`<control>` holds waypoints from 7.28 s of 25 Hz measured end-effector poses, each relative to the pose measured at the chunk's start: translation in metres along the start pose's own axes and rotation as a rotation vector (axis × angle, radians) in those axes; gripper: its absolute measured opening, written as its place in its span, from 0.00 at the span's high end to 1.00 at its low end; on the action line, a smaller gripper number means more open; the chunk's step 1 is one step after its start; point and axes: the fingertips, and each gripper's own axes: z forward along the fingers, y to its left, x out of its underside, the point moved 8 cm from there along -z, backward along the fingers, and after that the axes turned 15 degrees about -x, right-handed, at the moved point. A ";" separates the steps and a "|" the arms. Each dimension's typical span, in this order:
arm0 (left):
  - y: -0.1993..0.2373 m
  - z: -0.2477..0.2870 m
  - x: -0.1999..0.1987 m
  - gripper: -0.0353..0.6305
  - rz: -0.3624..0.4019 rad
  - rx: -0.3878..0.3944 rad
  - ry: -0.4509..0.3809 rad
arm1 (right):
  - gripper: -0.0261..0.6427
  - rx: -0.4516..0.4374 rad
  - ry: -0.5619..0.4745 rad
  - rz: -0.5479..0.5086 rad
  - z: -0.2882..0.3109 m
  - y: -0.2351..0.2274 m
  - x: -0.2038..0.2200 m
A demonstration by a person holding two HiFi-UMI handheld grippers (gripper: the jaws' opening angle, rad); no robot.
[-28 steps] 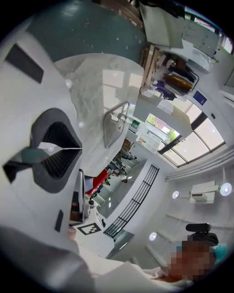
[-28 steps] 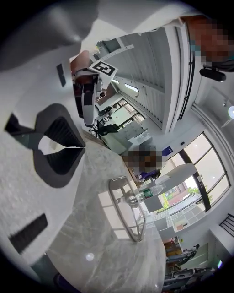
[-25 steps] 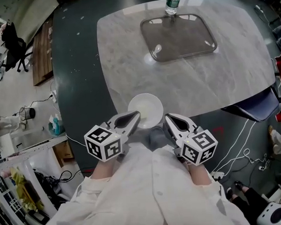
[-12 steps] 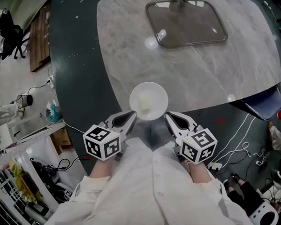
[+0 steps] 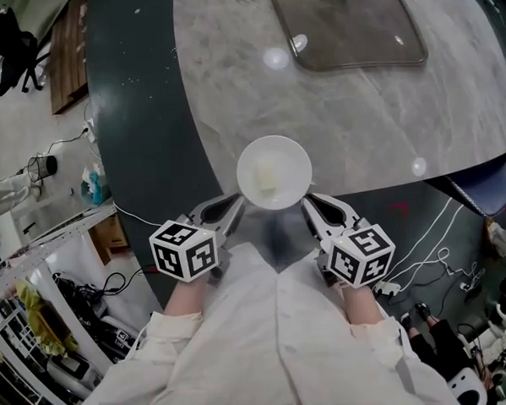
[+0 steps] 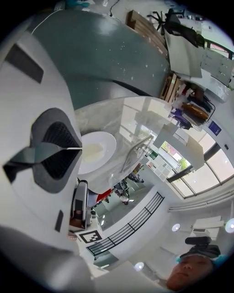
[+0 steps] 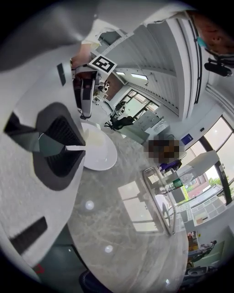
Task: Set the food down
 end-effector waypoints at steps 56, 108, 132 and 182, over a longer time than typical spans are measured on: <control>0.007 0.023 0.001 0.84 0.033 0.050 0.043 | 0.90 0.051 -0.042 0.176 0.014 -0.020 0.014; -0.097 0.103 -0.170 0.84 0.226 0.087 -0.153 | 0.92 0.031 -0.199 -0.014 -0.055 -0.113 -0.159; -0.131 0.206 -0.274 0.84 0.269 0.063 -0.184 | 0.92 -0.002 -0.149 -0.062 -0.054 -0.228 -0.268; -0.137 0.262 -0.305 0.86 0.419 -0.054 0.004 | 0.84 0.108 -0.001 -0.055 -0.022 -0.276 -0.305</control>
